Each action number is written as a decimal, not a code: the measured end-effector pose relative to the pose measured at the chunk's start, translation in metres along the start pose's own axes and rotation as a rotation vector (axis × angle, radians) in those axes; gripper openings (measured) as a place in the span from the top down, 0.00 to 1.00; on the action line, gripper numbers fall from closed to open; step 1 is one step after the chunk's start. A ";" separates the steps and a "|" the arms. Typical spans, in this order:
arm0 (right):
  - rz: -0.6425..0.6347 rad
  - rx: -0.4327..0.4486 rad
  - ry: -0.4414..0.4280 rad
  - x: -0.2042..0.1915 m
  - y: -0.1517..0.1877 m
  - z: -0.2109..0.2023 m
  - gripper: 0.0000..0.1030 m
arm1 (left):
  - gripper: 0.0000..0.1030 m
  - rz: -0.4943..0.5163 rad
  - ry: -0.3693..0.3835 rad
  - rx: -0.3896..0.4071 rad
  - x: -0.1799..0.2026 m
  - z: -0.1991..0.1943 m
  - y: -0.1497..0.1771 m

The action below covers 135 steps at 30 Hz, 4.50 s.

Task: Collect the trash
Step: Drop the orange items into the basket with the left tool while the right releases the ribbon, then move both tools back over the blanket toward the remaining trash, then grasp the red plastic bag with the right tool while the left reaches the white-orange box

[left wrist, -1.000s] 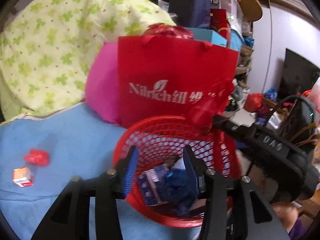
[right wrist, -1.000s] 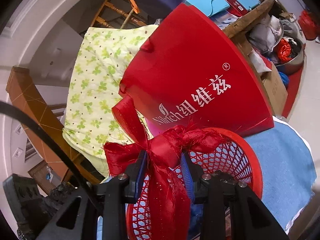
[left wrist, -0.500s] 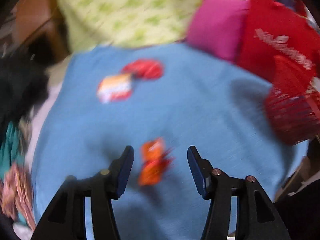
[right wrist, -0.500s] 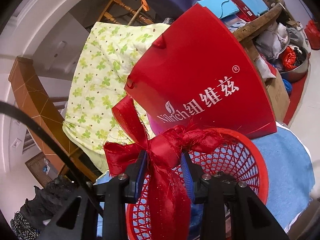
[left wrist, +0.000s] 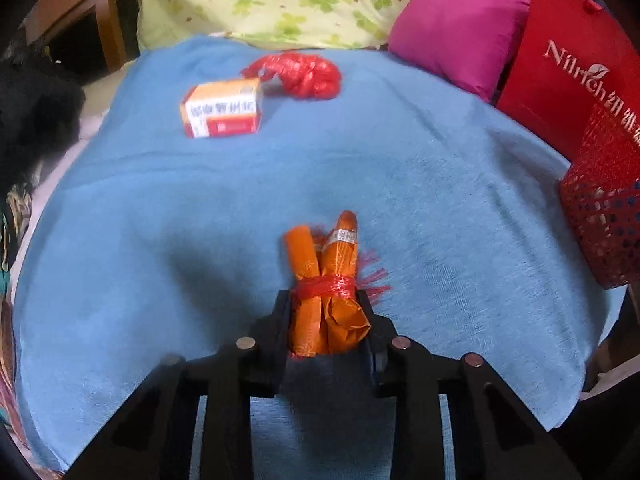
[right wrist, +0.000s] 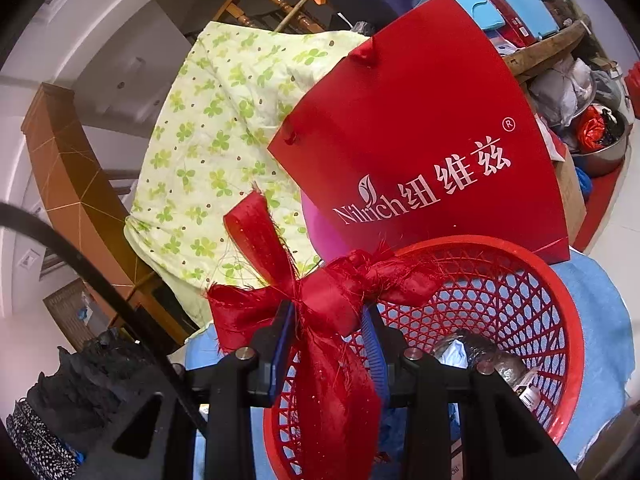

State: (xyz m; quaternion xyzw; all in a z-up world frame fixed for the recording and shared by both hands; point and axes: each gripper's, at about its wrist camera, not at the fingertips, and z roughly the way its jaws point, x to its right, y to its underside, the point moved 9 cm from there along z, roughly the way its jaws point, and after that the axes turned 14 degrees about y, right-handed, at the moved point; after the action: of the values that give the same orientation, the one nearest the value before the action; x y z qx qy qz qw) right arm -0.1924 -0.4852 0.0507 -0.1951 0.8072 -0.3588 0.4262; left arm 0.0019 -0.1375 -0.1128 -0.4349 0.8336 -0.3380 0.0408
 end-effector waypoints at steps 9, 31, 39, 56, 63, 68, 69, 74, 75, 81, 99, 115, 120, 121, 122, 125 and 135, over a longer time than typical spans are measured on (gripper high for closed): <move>0.046 0.032 -0.003 0.018 -0.012 -0.011 0.63 | 0.70 0.190 0.229 0.204 0.145 -0.072 -0.086; 0.102 0.116 0.000 0.035 -0.032 -0.036 0.30 | 0.32 0.296 0.203 0.204 0.207 -0.064 -0.100; -0.157 0.236 -0.136 -0.046 -0.009 -0.066 0.30 | 0.32 0.100 -0.107 0.196 0.040 -0.081 -0.052; -0.511 -0.054 -0.305 -0.193 0.138 -0.024 0.30 | 0.32 -0.088 -0.291 0.197 -0.085 -0.080 -0.019; -0.550 -0.164 -0.238 -0.194 0.179 0.014 0.30 | 0.32 -0.117 -0.274 0.192 -0.102 -0.074 -0.027; -0.544 -0.240 -0.222 -0.207 0.192 0.054 0.30 | 0.32 -0.108 -0.311 0.183 -0.120 -0.060 -0.040; -0.546 -0.257 -0.215 -0.210 0.195 0.063 0.30 | 0.32 -0.106 -0.319 0.183 -0.124 -0.056 -0.044; -0.519 -0.311 -0.183 -0.225 0.203 0.112 0.30 | 0.32 -0.146 -0.313 0.202 -0.138 -0.043 -0.062; -0.513 -0.313 -0.178 -0.229 0.203 0.121 0.30 | 0.32 -0.166 -0.304 0.208 -0.141 -0.041 -0.065; -0.589 -0.298 -0.167 -0.262 0.209 0.179 0.30 | 0.32 -0.216 -0.287 0.226 -0.154 -0.032 -0.080; -0.705 -0.381 -0.033 -0.306 0.252 0.329 0.36 | 0.32 -0.338 -0.287 0.239 -0.197 -0.010 -0.099; -0.474 -0.453 -0.133 -0.283 0.201 0.286 0.52 | 0.32 -0.412 -0.183 0.247 -0.184 -0.016 -0.101; -0.525 -0.427 -0.162 -0.316 0.220 0.293 0.52 | 0.32 -0.417 -0.261 0.208 -0.201 -0.017 -0.094; -0.524 -0.437 -0.162 -0.320 0.227 0.298 0.52 | 0.32 -0.430 -0.266 0.210 -0.207 -0.020 -0.093; -0.528 -0.444 -0.158 -0.323 0.233 0.302 0.52 | 0.32 -0.450 -0.269 0.216 -0.214 -0.023 -0.092; -0.552 -0.485 -0.140 -0.329 0.257 0.315 0.52 | 0.33 -0.518 -0.272 0.236 -0.234 -0.035 -0.089; -0.632 -0.939 -0.435 -0.335 0.326 0.223 0.53 | 0.33 -0.660 -0.227 0.325 -0.265 -0.076 -0.078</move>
State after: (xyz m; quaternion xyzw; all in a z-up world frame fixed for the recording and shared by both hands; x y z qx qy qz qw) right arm 0.1773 -0.1525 -0.0931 -0.6615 0.6766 -0.0252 0.3225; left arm 0.1927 0.0714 -0.0681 -0.7024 0.5744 -0.4105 0.0903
